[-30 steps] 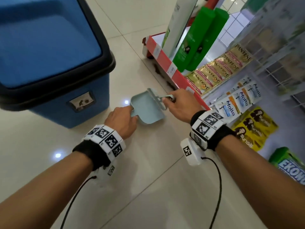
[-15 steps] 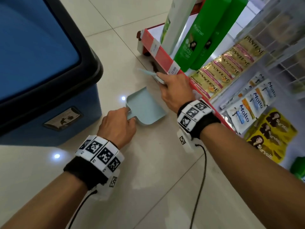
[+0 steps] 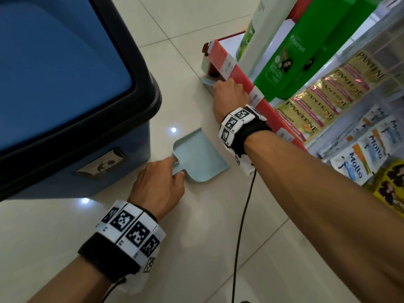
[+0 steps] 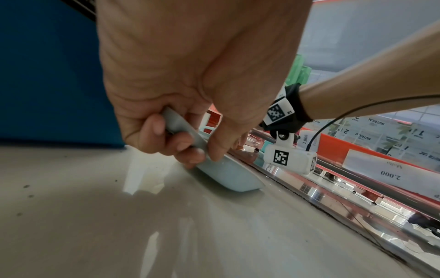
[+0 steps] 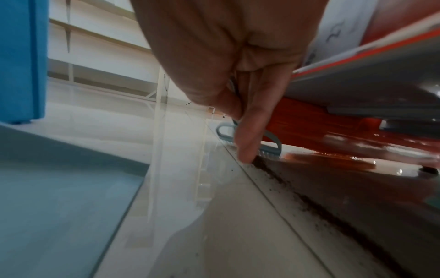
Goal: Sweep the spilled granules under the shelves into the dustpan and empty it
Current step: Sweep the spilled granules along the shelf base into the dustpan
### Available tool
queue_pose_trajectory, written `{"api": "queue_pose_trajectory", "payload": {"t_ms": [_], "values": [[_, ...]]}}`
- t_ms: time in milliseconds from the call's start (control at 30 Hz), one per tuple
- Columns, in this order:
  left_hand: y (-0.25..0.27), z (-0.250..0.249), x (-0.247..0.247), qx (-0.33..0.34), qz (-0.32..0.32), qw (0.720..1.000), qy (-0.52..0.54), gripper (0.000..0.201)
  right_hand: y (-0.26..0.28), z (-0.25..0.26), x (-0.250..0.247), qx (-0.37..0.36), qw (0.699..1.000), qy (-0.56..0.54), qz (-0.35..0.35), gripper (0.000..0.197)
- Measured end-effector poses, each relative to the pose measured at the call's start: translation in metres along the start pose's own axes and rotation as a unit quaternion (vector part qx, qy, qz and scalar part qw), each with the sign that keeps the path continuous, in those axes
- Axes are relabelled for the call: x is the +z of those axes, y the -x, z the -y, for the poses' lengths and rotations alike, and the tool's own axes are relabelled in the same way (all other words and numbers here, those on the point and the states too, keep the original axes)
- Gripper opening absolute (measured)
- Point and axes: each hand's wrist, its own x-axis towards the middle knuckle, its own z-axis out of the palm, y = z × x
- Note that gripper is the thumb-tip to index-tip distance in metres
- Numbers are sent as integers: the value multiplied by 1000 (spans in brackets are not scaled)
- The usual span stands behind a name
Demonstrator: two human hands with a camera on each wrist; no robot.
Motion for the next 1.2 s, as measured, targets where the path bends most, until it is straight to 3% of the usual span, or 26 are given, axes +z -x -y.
{"api": "queue_pose_trajectory", "payload": {"t_ms": [167, 267, 467, 633, 833, 967, 1100, 1200], "values": [[2, -1, -1, 5, 2, 1000, 2, 23, 58, -24, -15, -3, 998, -18, 66, 19], [3, -3, 3, 8, 5, 1000, -7, 19, 91, -35, -29, -7, 998, -10, 67, 16], [3, -8, 7, 1, 9, 1000, -24, 23, 43, -9, -47, -59, 998, -12, -13, 22], [8, -6, 4, -9, 29, 999, -22, 14, 12, -8, -32, -47, 996, 31, 71, 29], [13, -5, 1, -24, 52, 998, 5, 25, 82, -47, -37, -44, 988, 24, 147, 23], [15, -10, 8, -22, 63, 998, 13, 33, 88, -60, -57, -55, 993, 13, 106, 18], [14, -13, 13, -24, 70, 997, 6, 37, 44, -22, -61, -78, 996, 12, 51, 23], [13, -12, 13, -26, 71, 997, 10, 34, 20, 4, -49, -86, 992, 47, 86, 29]]}}
